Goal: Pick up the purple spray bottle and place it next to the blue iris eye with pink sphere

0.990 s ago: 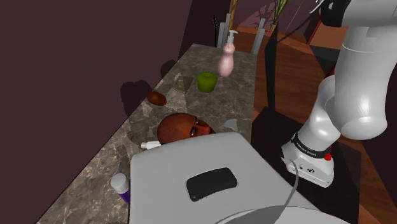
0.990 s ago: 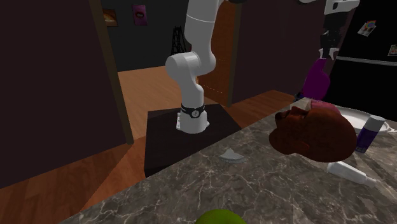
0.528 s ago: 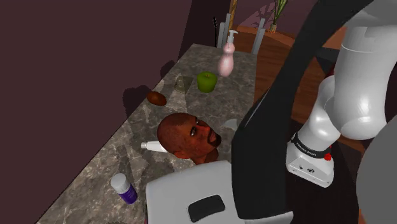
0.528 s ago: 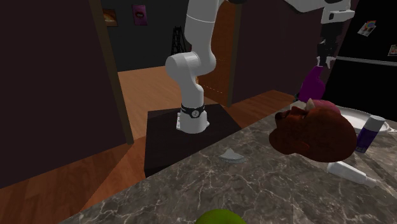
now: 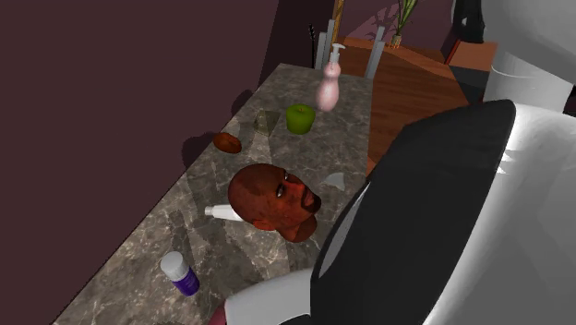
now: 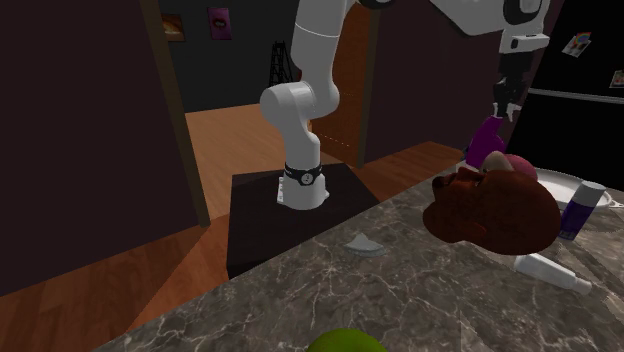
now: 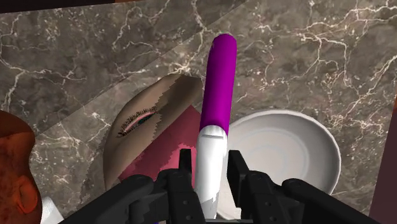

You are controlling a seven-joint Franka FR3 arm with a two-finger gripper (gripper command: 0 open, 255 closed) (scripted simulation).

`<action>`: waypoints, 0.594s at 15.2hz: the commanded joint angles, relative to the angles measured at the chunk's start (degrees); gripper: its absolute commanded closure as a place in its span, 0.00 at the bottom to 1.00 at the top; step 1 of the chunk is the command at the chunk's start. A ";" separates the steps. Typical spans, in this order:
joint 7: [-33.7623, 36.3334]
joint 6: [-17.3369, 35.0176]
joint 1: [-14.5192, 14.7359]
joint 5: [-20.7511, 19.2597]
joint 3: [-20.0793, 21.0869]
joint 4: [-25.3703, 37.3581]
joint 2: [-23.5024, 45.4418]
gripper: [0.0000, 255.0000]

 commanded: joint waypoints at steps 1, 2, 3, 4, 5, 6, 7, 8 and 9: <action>0.44 1.27 -0.06 -0.66 -0.51 -1.38 0.50 1.00; 0.74 1.86 0.07 -1.01 -0.73 -1.86 0.78 1.00; 1.02 2.42 0.21 -1.35 -0.96 -2.30 1.06 1.00; 1.01 2.42 0.21 -1.35 -0.95 -2.30 1.05 1.00; 1.02 2.42 0.21 -1.35 -0.96 -2.30 1.06 1.00; 1.02 2.42 0.21 -1.35 -0.96 -2.30 1.06 1.00; 1.02 2.42 0.21 -1.35 -0.96 -2.30 1.06 1.00; 1.02 2.42 0.21 -1.35 -0.96 -2.30 1.06 1.00; 1.02 2.42 0.21 -1.35 -0.96 -2.30 1.06 1.00</action>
